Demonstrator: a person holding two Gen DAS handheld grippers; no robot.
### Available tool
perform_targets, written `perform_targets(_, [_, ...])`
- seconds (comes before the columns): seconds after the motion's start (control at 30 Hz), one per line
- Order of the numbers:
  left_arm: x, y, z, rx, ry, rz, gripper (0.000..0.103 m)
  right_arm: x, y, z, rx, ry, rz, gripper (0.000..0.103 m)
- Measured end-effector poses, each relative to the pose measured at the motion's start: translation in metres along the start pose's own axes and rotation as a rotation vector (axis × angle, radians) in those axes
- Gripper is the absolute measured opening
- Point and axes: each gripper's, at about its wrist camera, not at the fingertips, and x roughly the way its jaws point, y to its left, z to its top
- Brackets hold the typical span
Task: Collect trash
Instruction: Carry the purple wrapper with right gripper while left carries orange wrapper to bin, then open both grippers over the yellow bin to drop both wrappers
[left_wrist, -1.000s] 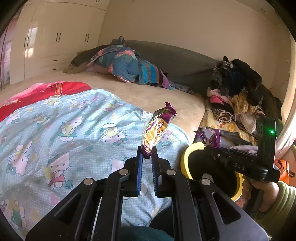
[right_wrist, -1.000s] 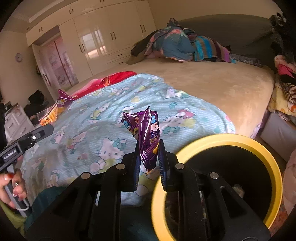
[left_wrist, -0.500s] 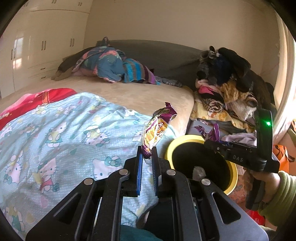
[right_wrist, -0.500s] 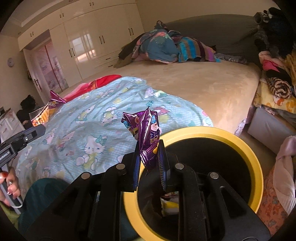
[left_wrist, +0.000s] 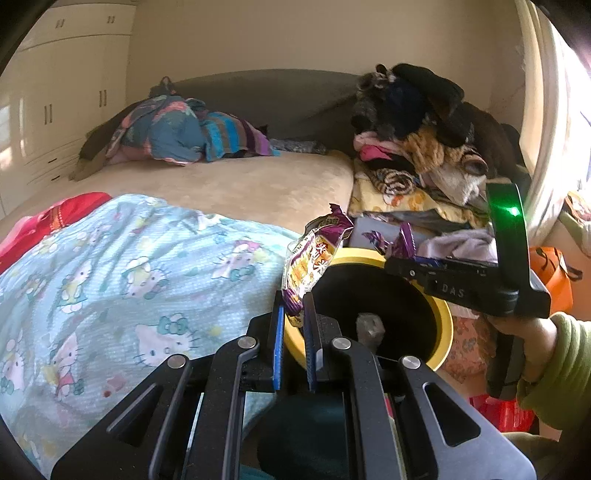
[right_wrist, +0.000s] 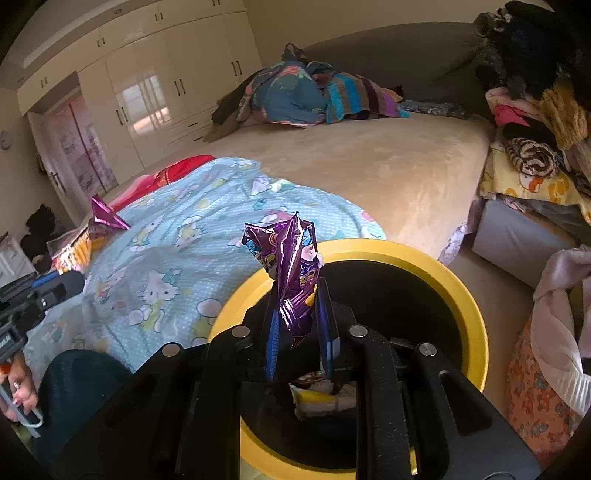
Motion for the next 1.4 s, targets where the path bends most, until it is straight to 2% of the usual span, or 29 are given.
perform_targets(0.5, [0.04,-0.027,-0.01,0.057,0.097,-0.054,0.01,0.006,-0.034,-0.012,0.059,0.021,-0.066,0.013])
perform_targets(0.9, [0.087,-0.044,-0.013,0.069,0.193,-0.085,0.01,0.011,-0.056,-0.021,0.124,0.046,-0.094,0.014])
perform_targets(1.03, [0.104,-0.045,-0.012,0.06,0.221,-0.094,0.011,0.009,-0.061,-0.022,0.143,0.051,-0.099,0.03])
perform_targets(1.1, [0.109,-0.042,-0.011,0.046,0.23,-0.089,0.024,0.008,-0.062,-0.023,0.146,0.053,-0.1,0.035])
perform_targets(1.13, [0.109,-0.04,-0.01,0.035,0.234,-0.091,0.04,0.007,-0.061,-0.024,0.146,0.053,-0.107,0.04])
perform_targets(1.17, [0.11,-0.038,-0.01,0.021,0.237,-0.096,0.049,0.006,-0.061,-0.024,0.149,0.051,-0.107,0.045])
perform_targets(1.23, [0.108,-0.034,-0.009,0.01,0.235,-0.089,0.055,0.003,-0.061,-0.024,0.163,0.044,-0.103,0.053])
perform_targets(1.27, [0.106,-0.033,-0.008,0.007,0.232,-0.083,0.065,0.002,-0.06,-0.024,0.166,0.041,-0.104,0.057])
perform_targets(1.4, [0.094,-0.019,-0.003,-0.047,0.213,-0.057,0.085,-0.005,-0.052,-0.022,0.154,0.019,-0.11,0.069])
